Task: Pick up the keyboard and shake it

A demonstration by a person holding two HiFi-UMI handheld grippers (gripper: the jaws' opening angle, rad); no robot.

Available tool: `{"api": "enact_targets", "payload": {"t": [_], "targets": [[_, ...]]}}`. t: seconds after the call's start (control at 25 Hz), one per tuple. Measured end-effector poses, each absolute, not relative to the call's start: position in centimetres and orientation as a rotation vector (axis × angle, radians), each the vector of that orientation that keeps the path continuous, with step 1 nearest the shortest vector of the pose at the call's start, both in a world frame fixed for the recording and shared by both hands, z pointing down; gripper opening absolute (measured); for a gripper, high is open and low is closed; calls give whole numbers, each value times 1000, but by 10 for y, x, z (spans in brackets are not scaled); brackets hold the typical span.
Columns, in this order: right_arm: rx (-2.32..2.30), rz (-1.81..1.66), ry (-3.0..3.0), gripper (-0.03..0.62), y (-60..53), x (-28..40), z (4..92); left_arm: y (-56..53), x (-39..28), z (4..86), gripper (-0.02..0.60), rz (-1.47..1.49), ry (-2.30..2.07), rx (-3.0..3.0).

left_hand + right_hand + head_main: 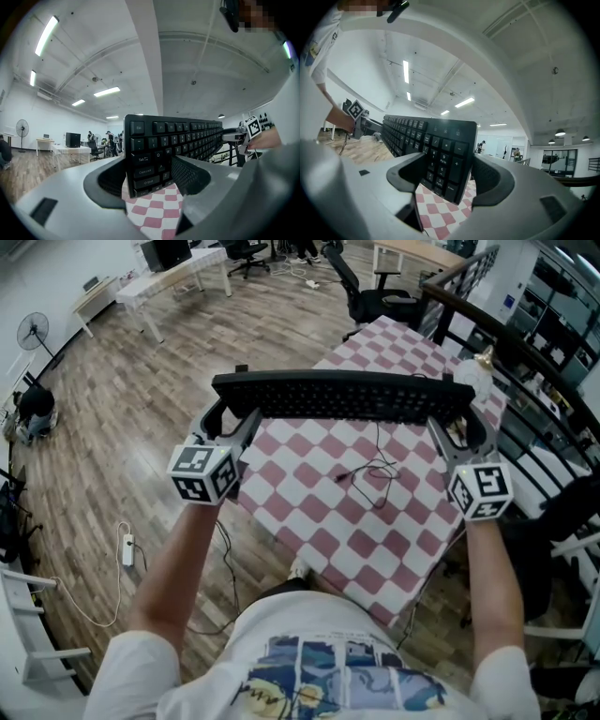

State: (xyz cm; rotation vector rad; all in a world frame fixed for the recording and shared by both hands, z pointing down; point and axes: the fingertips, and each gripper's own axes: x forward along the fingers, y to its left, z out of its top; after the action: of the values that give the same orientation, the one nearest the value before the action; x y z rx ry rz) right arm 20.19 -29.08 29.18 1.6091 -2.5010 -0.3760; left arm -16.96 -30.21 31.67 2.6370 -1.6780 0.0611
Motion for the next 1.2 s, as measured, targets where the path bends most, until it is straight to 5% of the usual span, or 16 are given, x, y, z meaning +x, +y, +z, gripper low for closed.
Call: {"api": "enact_targets", "payload": {"t": [1.2], "targets": [[1646,-642,-2535,302,-264,195,232,-269,-180,247,291,-101,-1817,2757]]}}
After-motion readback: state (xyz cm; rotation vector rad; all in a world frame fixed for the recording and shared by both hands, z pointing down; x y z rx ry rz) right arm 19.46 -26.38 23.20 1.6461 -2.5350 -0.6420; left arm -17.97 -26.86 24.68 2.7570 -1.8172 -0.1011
